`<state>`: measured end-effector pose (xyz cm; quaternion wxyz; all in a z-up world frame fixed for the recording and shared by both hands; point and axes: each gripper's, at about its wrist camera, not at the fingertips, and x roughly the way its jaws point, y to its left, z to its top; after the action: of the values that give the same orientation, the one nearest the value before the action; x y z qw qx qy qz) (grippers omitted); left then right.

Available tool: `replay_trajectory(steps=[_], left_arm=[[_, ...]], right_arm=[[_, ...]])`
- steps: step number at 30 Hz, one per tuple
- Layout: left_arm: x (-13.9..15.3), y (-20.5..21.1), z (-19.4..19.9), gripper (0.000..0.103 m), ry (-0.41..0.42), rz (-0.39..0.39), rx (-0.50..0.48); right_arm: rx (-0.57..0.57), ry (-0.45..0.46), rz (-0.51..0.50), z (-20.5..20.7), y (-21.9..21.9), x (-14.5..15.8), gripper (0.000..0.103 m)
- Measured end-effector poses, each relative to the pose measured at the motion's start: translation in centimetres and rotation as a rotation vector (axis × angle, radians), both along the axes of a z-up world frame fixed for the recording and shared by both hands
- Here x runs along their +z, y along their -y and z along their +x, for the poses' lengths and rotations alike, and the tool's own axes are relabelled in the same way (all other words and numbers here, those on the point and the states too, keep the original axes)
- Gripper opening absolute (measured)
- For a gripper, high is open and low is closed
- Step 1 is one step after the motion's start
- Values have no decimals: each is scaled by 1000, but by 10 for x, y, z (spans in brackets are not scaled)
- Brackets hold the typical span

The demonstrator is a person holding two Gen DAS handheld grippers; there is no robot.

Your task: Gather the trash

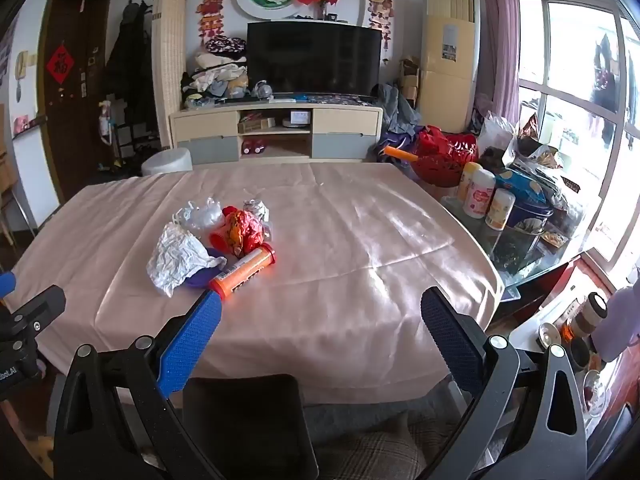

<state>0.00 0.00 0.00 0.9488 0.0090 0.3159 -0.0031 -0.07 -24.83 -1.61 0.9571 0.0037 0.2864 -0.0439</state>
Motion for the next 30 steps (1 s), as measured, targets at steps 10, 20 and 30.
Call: replay_trajectory(steps=[10,20,30], left_arm=[[3,0,0,95,2,-4,-1],[6,2,-2,95,1,-5,0],[6,-1,-2,95,8,-15,5]], right_arm=[[-4,1,-10,3,-4,-1,100],[-2,6,3,-3,3,2,100],[0,11,0,-4,2,5,100]])
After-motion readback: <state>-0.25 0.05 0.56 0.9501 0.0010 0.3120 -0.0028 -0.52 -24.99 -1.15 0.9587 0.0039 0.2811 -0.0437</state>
